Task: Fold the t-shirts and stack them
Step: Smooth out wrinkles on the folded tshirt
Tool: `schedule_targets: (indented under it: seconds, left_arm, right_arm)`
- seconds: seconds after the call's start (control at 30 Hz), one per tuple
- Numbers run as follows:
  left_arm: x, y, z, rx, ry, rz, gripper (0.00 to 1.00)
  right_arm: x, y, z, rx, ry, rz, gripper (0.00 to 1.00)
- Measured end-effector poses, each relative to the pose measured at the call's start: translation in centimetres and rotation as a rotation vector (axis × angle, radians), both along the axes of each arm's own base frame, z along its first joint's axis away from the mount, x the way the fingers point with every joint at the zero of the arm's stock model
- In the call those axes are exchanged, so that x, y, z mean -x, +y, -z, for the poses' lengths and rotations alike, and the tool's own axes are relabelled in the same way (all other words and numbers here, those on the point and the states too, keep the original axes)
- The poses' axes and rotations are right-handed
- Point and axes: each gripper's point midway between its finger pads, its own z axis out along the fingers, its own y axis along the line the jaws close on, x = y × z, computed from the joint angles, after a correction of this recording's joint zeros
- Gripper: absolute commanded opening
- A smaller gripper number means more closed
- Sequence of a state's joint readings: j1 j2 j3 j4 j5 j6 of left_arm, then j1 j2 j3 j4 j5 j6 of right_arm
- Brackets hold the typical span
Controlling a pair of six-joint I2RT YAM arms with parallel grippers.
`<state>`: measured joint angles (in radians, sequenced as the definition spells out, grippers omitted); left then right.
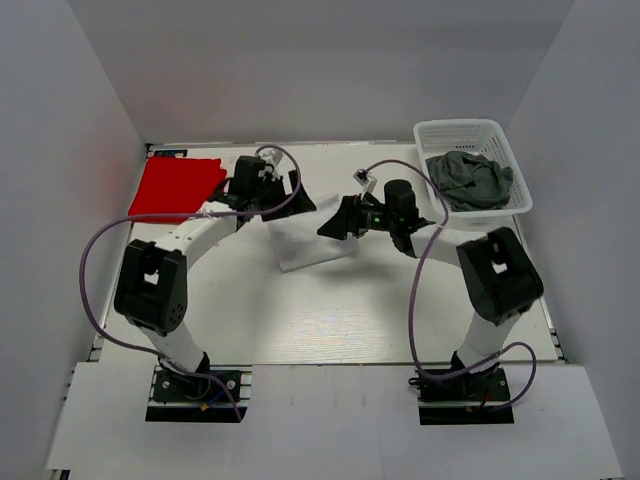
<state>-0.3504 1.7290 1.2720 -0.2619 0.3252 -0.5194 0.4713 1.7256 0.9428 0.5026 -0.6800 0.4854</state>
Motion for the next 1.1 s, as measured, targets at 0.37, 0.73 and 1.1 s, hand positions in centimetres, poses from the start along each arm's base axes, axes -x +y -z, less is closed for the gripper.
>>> schedule_targets:
  seconds: [0.37, 0.73, 1.1]
  left_arm:
    - [10.5, -1.3, 10.1, 0.030, 0.284, 0.120, 1.00]
    - [10.1, 0.9, 9.4, -0.097, 0.257, 0.018, 1.00]
    - [5.2, 6.3, 4.0, -0.235, 0.119, -0.298, 1.00]
  right_arm:
    - [-2.1, -0.9, 8.6, -0.075, 0.282, 0.109, 0.90]
    - [-2.1, -2.8, 4.2, 0.042, 0.113, 0.177, 0.90]
    - [1.3, -7.4, -1.3, 0.091, -0.065, 0.339, 0.90]
